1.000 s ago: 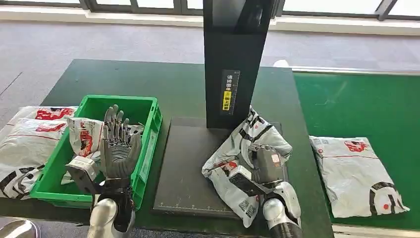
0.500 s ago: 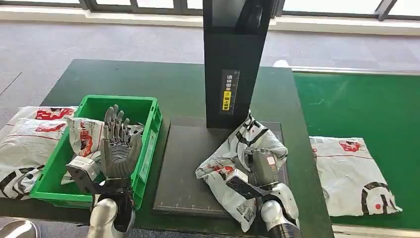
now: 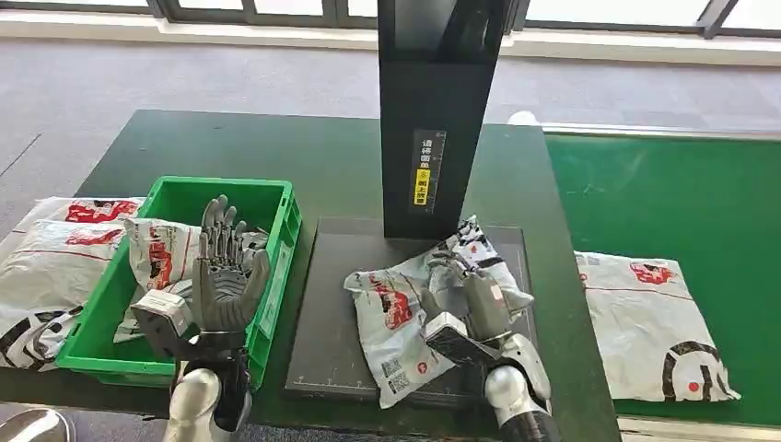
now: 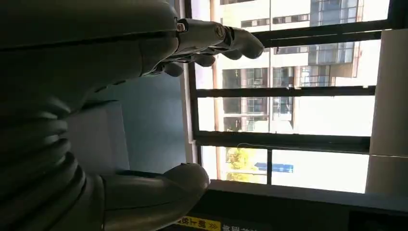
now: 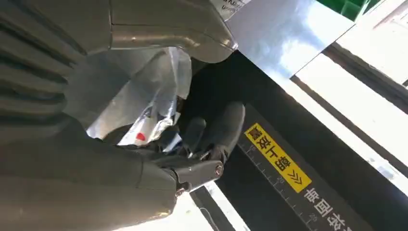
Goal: Moved the parcel from conveyor to table for the left to box.
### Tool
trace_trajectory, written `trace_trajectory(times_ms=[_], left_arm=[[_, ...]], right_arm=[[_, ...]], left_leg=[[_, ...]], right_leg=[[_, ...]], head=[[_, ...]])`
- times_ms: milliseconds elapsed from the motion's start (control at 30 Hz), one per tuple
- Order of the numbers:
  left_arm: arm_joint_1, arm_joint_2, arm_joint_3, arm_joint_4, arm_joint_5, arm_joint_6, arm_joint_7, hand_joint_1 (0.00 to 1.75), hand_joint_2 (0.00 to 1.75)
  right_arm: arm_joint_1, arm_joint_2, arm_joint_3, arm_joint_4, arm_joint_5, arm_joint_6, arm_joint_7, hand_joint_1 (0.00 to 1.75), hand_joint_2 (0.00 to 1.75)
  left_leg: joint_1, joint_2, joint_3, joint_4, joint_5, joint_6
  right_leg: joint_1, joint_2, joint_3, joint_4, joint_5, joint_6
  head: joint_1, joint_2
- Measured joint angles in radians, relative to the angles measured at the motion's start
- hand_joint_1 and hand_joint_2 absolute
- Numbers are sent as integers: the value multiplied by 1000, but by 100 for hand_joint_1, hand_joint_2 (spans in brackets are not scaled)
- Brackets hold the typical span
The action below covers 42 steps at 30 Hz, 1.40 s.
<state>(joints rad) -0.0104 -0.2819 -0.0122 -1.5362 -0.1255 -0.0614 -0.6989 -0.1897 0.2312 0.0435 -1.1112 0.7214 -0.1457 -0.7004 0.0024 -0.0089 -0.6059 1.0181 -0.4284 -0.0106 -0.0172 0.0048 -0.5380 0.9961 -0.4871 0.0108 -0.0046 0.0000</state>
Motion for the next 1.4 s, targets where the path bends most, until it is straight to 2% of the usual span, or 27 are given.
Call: trace_trajectory(times_ms=[367,567,933,1400], left_arm=[[0,0,0,0,0,0,0,0,175],[0,0,0,0,-3,0,0,0,175],[1,0,0,-10,-10,0,0,0,175],[2,0,0,-11,-10,0,0,0,175]], right_arm=[[0,-11,8,-21,-5,1,0,0,0],[2,-18,21,-41,-63,11,0,0,0],[58,-81,122,-222,-338,8,0,0,0],[81,-116,157,-307,-351,1,0,0,0]], left_leg=[[0,0,0,0,0,0],[0,0,0,0,0,0],[0,0,0,0,0,0],[0,0,0,0,0,0]], right_leg=[[0,0,0,0,0,0],[0,0,0,0,0,0],[0,0,0,0,0,0],[0,0,0,0,0,0]], head=[[0,0],[0,0],[0,0],[0,0]])
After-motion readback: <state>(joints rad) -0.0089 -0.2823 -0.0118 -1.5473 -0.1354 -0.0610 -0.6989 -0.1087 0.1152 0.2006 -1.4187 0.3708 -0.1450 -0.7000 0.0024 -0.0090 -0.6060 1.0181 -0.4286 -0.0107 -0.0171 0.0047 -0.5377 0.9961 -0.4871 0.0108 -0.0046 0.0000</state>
